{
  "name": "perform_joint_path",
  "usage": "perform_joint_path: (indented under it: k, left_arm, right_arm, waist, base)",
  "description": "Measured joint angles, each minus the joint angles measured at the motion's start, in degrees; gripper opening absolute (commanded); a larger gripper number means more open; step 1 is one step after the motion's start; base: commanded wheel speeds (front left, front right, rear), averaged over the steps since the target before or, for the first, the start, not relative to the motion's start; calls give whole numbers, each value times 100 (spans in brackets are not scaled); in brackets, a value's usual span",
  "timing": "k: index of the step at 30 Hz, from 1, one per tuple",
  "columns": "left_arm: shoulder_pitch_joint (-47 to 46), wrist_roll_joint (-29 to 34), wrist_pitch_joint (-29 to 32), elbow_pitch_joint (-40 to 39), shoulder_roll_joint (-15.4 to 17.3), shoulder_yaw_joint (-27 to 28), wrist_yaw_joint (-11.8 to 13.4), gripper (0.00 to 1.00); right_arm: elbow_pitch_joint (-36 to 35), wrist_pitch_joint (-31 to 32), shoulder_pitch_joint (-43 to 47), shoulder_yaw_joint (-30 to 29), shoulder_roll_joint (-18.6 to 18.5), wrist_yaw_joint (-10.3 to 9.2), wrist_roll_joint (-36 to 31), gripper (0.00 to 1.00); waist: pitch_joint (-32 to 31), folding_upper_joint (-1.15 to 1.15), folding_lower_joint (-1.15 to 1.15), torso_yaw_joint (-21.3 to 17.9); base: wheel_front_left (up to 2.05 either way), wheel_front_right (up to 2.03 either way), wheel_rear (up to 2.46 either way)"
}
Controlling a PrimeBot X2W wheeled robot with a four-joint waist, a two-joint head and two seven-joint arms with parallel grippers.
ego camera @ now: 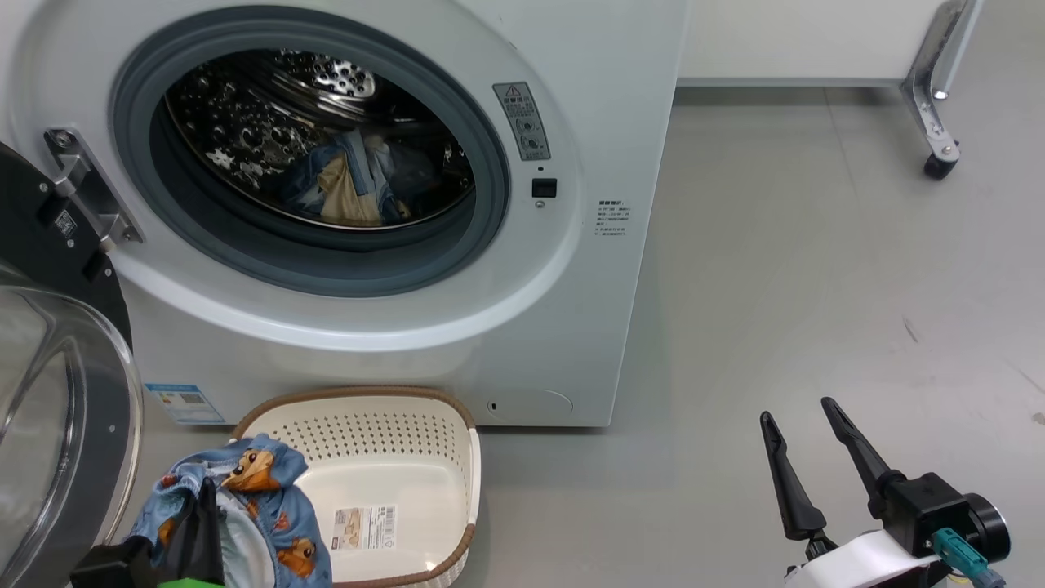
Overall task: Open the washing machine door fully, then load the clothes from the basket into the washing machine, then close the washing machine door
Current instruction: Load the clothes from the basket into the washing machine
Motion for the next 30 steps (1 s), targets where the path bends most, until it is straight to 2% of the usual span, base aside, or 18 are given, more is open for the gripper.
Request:
perform_joint_path:
  k: [10, 30]
  left_arm:
    - [697, 86, 0, -760, -27, 126, 98, 0]
    - [992, 165, -1, -1808, -71, 127, 236, 0]
  right_arm:
    - [-107, 0, 265, -76, 2, 1, 29, 100]
    - [-318, 0, 333, 49, 81, 1, 30, 100]
  waist:
    - [-341, 0, 0, -155]
    - [-2, 0, 0, -628]
  base:
    - [0, 0, 0]
    - [0, 0, 0]
